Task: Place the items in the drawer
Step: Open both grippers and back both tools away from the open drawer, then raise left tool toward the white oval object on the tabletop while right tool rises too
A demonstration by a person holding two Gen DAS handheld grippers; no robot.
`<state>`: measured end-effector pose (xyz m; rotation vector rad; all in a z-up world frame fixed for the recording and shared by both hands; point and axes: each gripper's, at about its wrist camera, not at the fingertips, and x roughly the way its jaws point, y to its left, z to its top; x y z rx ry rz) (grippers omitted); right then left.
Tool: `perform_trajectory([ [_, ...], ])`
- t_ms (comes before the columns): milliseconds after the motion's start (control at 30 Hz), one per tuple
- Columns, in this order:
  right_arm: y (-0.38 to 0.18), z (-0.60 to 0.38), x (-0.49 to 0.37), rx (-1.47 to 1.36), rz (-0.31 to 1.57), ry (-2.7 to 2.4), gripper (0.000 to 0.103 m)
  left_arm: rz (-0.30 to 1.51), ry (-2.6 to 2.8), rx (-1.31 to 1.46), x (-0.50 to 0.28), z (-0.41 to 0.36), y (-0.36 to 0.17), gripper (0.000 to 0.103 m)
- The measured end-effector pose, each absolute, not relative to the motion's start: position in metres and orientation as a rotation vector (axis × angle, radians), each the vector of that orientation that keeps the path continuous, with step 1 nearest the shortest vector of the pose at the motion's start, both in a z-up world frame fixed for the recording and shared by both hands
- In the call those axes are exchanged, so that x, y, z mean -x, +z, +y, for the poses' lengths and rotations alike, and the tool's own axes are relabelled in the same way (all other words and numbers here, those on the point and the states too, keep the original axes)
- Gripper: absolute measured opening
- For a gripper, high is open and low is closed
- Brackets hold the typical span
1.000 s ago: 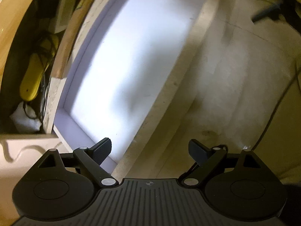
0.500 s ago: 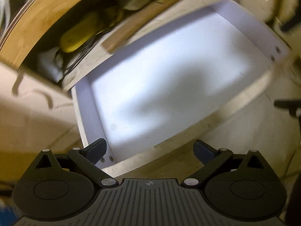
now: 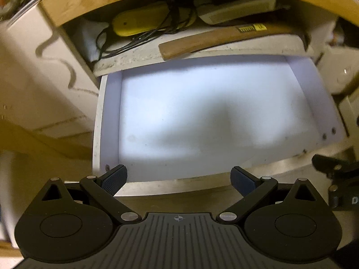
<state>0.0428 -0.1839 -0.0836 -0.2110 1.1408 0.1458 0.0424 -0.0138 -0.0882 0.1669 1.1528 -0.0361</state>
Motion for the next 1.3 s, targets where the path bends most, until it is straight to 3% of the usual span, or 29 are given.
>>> perform_trajectory([
  [1300,-0.056,-0.194,-0.038,0.087,0.970,0.130,0.103,0.960,-0.080,-0.038,-0.041,-0.007,-0.063,0.100],
])
